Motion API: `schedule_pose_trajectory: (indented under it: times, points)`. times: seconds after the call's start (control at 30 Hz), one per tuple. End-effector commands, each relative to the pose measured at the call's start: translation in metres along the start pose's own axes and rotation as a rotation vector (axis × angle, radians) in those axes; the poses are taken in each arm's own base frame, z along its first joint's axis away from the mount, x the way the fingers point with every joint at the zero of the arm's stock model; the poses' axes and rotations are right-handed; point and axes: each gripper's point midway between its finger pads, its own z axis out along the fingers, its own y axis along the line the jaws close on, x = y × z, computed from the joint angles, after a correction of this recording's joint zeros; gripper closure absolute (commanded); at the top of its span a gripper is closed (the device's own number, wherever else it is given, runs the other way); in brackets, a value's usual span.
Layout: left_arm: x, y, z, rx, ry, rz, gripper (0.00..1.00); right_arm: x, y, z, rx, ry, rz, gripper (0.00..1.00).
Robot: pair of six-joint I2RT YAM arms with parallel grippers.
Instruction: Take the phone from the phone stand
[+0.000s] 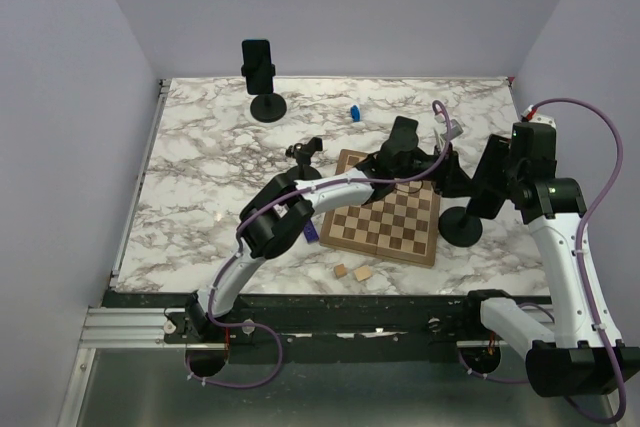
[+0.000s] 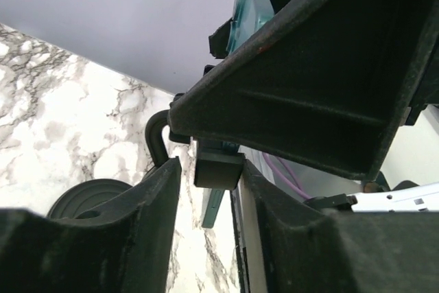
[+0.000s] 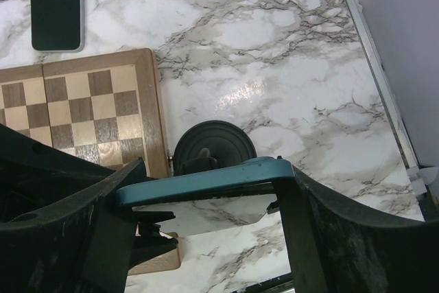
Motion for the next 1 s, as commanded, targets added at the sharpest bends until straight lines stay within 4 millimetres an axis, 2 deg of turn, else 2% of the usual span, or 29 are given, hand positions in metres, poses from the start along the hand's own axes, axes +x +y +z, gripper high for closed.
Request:
schedule_pose_trajectory:
  times: [0.0, 0.13, 0.2, 0.23, 0.27, 0.3, 0.37, 0.5, 0.63, 0.83, 0.97]
  points:
    - [-0.009, -0.006, 0.010, 0.041, -0.020, -0.004, 0.57, -0.003, 0.014, -0.004, -0.076, -0.013, 0.019, 0.99]
    - [-0.007, -0.005, 0.012, 0.043, -0.013, -0.016, 0.62, -0.002, 0.017, -0.003, -0.093, -0.014, 0.022, 0.99]
    - [-0.006, -0.006, 0.013, 0.052, -0.007, -0.020, 0.68, 0.000, 0.018, -0.002, -0.097, -0.013, 0.021, 0.99]
    - [-0.006, -0.006, 0.013, 0.057, -0.003, -0.023, 0.78, 0.001, 0.018, -0.001, -0.101, -0.015, 0.018, 0.99]
    - [-0.006, -0.007, 0.013, 0.064, 0.002, -0.023, 0.95, 0.000, 0.018, -0.001, -0.099, -0.023, 0.016, 1.00]
    - [-0.005, -0.006, 0.011, 0.066, 0.009, -0.024, 1.00, -0.001, 0.018, -0.001, -0.103, -0.034, 0.009, 0.99]
    - [-0.002, -0.007, 0.004, 0.098, 0.032, -0.021, 1.00, -0.001, 0.019, -0.002, -0.119, -0.048, -0.001, 0.99]
    - [-0.002, -0.003, -0.015, 0.192, 0.107, -0.056, 1.00, 0.001, 0.036, -0.011, -0.229, -0.051, 0.001, 0.99]
    - [-0.002, 0.008, -0.031, 0.233, 0.172, -0.095, 1.00, -0.001, 0.045, -0.019, -0.297, -0.086, -0.015, 1.00]
    - [-0.005, 0.006, -0.030, 0.287, 0.164, -0.128, 1.00, -0.001, 0.061, -0.026, -0.401, -0.100, -0.031, 0.99]
    - [-0.006, 0.001, -0.029, 0.346, 0.189, -0.129, 1.00, 0.004, 0.082, -0.035, -0.541, -0.086, -0.058, 0.99]
